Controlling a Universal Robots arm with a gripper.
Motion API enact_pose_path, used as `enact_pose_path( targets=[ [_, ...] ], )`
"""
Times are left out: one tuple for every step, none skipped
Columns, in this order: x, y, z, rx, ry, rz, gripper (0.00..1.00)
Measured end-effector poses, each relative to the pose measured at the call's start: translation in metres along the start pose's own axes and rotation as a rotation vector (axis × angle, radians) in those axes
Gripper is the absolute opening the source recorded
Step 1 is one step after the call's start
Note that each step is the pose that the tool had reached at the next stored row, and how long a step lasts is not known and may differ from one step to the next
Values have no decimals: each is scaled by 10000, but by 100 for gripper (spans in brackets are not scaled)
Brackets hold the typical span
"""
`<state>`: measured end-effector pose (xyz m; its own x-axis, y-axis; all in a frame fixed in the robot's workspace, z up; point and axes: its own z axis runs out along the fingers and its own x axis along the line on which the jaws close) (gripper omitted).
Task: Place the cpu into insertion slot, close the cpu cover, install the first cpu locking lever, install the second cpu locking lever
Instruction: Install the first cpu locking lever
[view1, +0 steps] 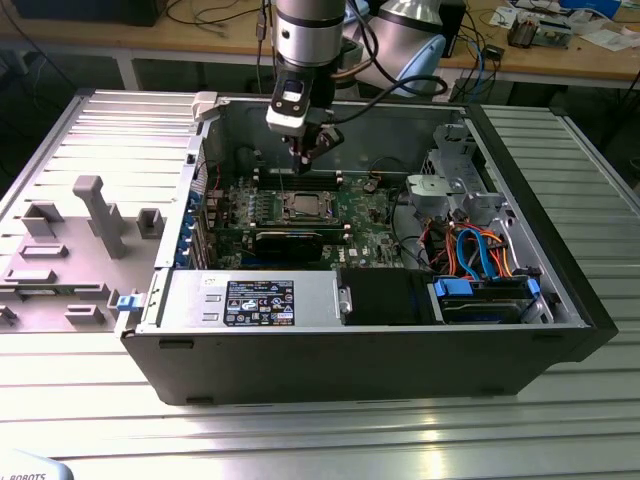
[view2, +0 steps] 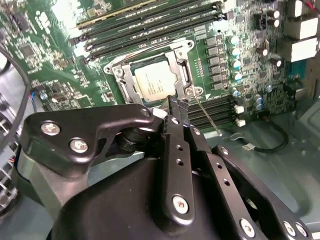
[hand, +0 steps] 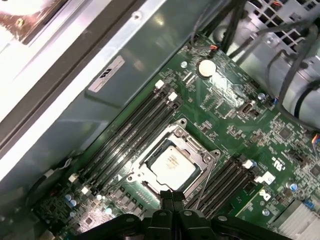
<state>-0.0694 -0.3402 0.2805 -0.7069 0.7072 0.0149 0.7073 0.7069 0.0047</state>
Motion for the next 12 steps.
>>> enact_pose_path(
  targets=[
    [0,0,0,5,1,-301,11],
    [0,0,1,7,2,-482,11],
    [0,0,2,9,3,-649,11],
    [0,-1,2,12,3,-835,11],
    [1,-1,2,15,4,-1004,11],
    [1,-1,2,18,5,-1241,11],
    [1,-1,2,21,7,-1410,11],
    [0,-1,2,22,7,-1542,11],
    [0,-1,2,24,8,-1673,11],
    [0,-1,2,26,8,-1795,11],
    [0,-1,2,27,9,-1874,11],
    [0,-1,2,28,9,-1885,11]
  ],
)
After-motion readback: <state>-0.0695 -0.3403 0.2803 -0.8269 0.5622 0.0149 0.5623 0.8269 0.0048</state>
